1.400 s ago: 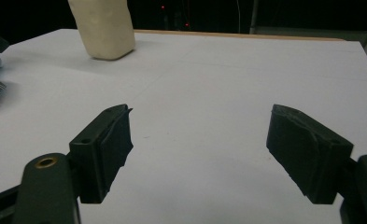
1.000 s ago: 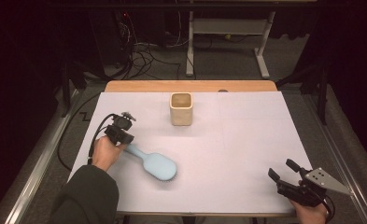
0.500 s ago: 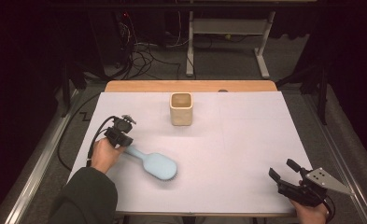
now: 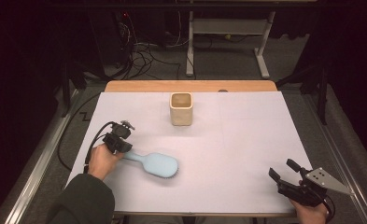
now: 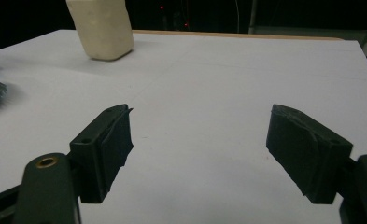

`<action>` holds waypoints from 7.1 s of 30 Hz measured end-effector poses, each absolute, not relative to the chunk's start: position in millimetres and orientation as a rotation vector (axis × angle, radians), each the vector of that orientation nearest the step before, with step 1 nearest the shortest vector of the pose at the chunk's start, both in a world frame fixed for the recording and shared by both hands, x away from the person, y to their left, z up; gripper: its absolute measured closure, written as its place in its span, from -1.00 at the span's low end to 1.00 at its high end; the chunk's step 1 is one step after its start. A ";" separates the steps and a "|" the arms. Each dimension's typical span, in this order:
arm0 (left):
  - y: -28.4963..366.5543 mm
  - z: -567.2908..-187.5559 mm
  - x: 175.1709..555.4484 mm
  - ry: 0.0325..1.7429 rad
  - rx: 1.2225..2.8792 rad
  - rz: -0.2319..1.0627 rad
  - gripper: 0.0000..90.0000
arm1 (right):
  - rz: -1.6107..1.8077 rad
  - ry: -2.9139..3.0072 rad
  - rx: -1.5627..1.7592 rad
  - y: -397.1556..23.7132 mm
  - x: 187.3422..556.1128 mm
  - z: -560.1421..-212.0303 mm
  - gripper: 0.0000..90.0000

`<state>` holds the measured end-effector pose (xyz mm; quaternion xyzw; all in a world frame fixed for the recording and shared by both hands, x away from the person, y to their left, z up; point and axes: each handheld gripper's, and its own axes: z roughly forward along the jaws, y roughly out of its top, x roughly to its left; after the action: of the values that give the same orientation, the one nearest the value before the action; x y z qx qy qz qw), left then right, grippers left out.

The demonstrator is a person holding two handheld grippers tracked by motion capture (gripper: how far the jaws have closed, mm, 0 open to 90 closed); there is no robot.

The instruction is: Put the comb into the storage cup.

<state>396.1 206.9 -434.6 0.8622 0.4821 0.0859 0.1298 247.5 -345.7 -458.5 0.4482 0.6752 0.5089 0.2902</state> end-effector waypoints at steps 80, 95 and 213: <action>202.3 -428.6 299.7 1.234 2.384 0.147 0.64 | 1.365 1.807 1.192 -343.9 252.4 -458.7 -0.47; 198.8 -415.1 291.0 1.230 2.328 0.189 0.07 | 1.363 1.803 1.189 -343.6 252.4 -458.6 -0.47; 159.1 -422.3 298.1 1.000 2.208 0.240 0.54 | 1.388 1.776 1.149 -335.2 252.3 -452.0 -0.46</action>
<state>298.1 159.1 -422.3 0.8507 0.3851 0.0924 0.3456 252.3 -335.2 -452.0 0.4330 0.6695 0.5230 0.3012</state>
